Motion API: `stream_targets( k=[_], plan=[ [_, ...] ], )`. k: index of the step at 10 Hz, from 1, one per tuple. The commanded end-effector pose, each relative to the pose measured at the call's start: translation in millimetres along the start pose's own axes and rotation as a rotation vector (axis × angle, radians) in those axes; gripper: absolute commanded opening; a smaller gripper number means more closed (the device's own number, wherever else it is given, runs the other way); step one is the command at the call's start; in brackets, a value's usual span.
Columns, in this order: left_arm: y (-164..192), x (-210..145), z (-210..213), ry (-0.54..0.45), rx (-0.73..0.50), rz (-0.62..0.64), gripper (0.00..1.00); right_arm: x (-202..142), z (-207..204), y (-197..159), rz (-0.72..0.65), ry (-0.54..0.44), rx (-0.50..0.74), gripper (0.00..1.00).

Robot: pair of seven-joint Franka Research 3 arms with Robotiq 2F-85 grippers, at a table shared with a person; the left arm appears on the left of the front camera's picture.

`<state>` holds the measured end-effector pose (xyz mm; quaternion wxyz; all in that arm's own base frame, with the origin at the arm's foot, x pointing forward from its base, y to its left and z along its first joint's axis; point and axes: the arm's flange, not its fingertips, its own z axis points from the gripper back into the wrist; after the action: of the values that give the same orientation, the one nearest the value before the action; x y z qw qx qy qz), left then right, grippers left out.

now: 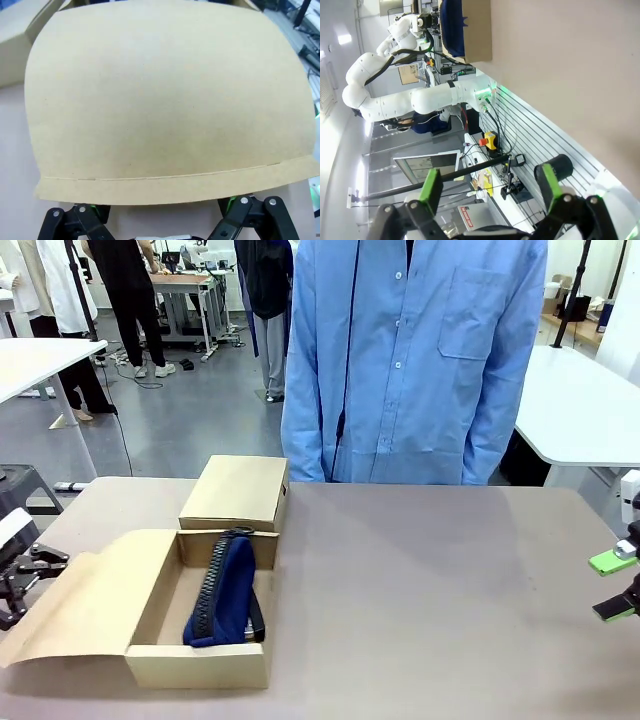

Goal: Place items inside the box.
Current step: Close the lid of the Mailer Box closest to the robot.

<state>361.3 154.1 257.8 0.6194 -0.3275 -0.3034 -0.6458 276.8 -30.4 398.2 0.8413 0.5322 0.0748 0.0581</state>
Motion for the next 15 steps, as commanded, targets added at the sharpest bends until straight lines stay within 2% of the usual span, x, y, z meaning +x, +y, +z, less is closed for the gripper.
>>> stream_targets(
  k=[1,5,7,10,11,13,15],
  plan=[
    [-6.1,-19.9,-13.7,-0.065,-0.02,-0.065,1.0,0.2,-0.7,1.9,-0.005,-0.012,0.014,1.0],
    [-19.4,1.5,8.7,-0.325,0.04,-0.095,1.0,0.2,-0.7,1.9,-0.005,-0.012,0.014,1.0],
    [-38.8,29.8,9.3,-0.406,0.035,-0.143,1.0,0.2,-0.7,1.9,-0.005,-0.012,0.014,1.0],
    [-63.6,100.8,-18.2,-0.404,0.011,-0.255,1.0,0.2,-0.7,1.9,-0.005,-0.012,0.014,1.0],
    [-63.1,131.3,-46.1,-0.402,-0.052,-0.273,1.0,0.2,-0.7,1.9,-0.005,-0.012,0.014,1.0],
    [-59.0,174.7,-111.6,-0.342,-0.028,-0.309,1.0,0.2,-0.7,1.9,-0.005,-0.012,0.014,1.0],
    [-60.7,197.9,-172.9,-0.263,-0.018,-0.331,1.0,0.2,-0.7,1.9,-0.005,-0.012,0.014,1.0]
  ],
)
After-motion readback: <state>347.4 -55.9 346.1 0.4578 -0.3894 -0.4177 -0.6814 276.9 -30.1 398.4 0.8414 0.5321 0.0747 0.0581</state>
